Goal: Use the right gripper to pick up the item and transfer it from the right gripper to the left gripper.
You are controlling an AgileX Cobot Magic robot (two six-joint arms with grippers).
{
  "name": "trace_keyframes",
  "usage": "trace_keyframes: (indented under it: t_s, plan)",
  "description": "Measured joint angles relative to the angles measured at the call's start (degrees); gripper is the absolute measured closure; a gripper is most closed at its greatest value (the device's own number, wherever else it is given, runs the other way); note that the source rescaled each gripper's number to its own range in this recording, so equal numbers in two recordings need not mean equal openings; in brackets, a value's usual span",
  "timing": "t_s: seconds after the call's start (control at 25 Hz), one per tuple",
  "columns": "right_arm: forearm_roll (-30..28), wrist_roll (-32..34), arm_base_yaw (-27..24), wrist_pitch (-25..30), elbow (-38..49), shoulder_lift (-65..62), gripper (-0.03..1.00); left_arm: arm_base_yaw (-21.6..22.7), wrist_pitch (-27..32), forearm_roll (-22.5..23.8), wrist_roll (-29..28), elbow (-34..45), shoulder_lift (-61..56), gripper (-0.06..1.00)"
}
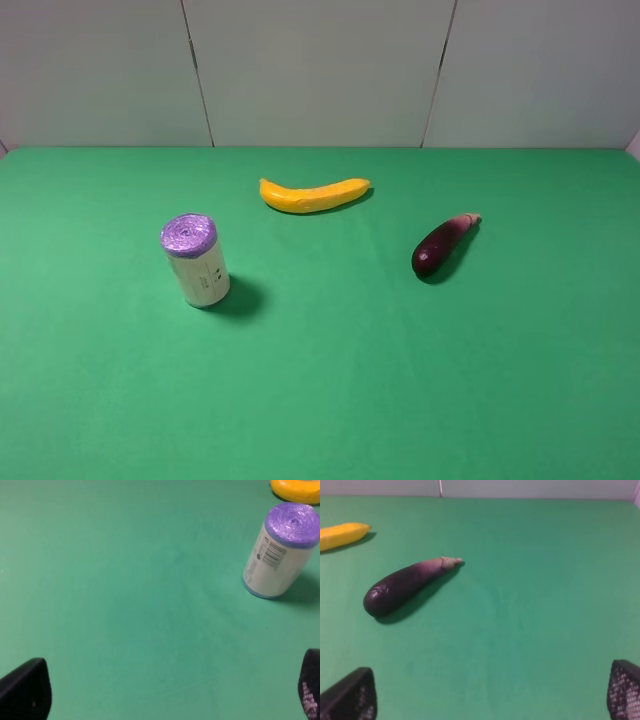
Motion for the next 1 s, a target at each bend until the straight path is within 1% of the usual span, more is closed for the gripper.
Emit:
trace_keyframes:
  t_s: [0.16, 0.28, 0.48, 0.68, 0.88, 1.0]
  plan:
    - [0.0, 0.6, 0.0, 0.3, -0.1, 0.6, -0.03, 0.0, 0.0, 0.0, 0.0, 0.0, 0.0, -0.04]
    - [0.0, 1.1, 0.0, 0.8, -1.8, 5.2, -0.03, 0.0, 0.0, 0.0, 0.0, 0.0, 0.0, -0.04]
    - [0.0, 1.1, 0.0, 0.9, -8.5, 18.5, -0.03, 0.0, 0.0, 0.0, 0.0, 0.0, 0.0, -0.04]
    - [0.0, 0.9, 0.0, 0.9, -17.5, 32.9, -0.03, 0.0, 0.0, 0.0, 0.0, 0.0, 0.0, -0.04]
    - [1.1, -1.8, 0.0, 0.8, -25.0, 46.2, -0.03, 0.0, 0.0, 0.0, 0.0, 0.0, 0.0, -0.04]
    - [1.1, -2.0, 2.5, 0.8, -27.9, 53.2, -0.03, 0.0, 0.0, 0.0, 0.0, 0.0, 0.0, -0.04]
